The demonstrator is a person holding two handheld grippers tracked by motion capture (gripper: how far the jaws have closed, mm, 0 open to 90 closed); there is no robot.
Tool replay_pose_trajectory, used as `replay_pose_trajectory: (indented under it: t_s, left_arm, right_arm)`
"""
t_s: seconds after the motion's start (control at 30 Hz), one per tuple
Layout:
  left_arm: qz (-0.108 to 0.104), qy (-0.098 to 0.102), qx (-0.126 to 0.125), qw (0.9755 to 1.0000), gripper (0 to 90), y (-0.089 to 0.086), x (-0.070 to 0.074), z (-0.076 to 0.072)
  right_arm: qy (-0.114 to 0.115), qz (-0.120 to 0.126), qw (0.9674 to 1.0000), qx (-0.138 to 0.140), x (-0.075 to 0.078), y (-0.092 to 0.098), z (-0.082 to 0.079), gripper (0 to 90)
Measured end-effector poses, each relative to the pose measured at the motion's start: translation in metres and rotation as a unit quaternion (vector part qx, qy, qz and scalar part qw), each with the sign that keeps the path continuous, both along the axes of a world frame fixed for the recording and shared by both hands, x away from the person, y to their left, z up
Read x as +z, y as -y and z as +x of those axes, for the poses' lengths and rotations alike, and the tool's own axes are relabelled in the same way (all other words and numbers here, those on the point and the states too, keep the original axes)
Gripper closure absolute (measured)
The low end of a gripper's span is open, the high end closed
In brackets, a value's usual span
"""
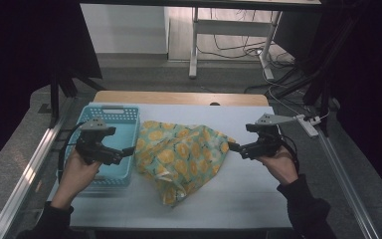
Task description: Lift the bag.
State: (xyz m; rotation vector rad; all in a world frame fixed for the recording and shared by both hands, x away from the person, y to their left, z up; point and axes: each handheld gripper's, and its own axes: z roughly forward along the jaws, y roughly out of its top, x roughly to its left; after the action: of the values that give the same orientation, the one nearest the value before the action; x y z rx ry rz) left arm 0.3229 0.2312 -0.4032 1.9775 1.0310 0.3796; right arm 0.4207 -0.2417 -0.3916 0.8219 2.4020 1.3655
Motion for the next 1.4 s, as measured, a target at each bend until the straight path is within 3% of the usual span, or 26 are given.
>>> replay_pose_trajectory:
  t_s: [0.23, 0.73, 0.93, 1.17, 1.4]
  left_arm:
    - [-0.001, -0.002, 0.01, 0.9999, 0.0, -0.006, -0.014, -0.021]
    - [-0.028, -0.008, 0.031, 0.9991, 0.0, -0.016, -0.049, -0.069]
    - [-0.03, 0.0, 0.05, 0.9983, 0.0, -0.021, -0.059, -0.091]
    - [-0.025, -0.001, 0.066, 0.9975, 0.0, -0.024, -0.077, -0.116]
    - [-0.026, -0.017, 0.081, 0.9963, 0.0, -0.031, -0.099, -0.136]
  right_arm:
    - [0.002, 0.004, 0.9999, -0.011, -0.01, 0.013, -0.019, 0.0]
    - [-0.008, -0.004, 0.9995, -0.029, -0.047, 0.036, -0.066, 0.0]
    - [-0.016, 0.001, 0.999, -0.041, -0.06, 0.047, -0.082, 0.0]
    - [-0.025, -0.019, 0.998, -0.055, -0.078, 0.056, -0.096, 0.0]
    - [-0.029, -0.043, 0.9961, -0.071, -0.096, 0.064, -0.114, 0.0]
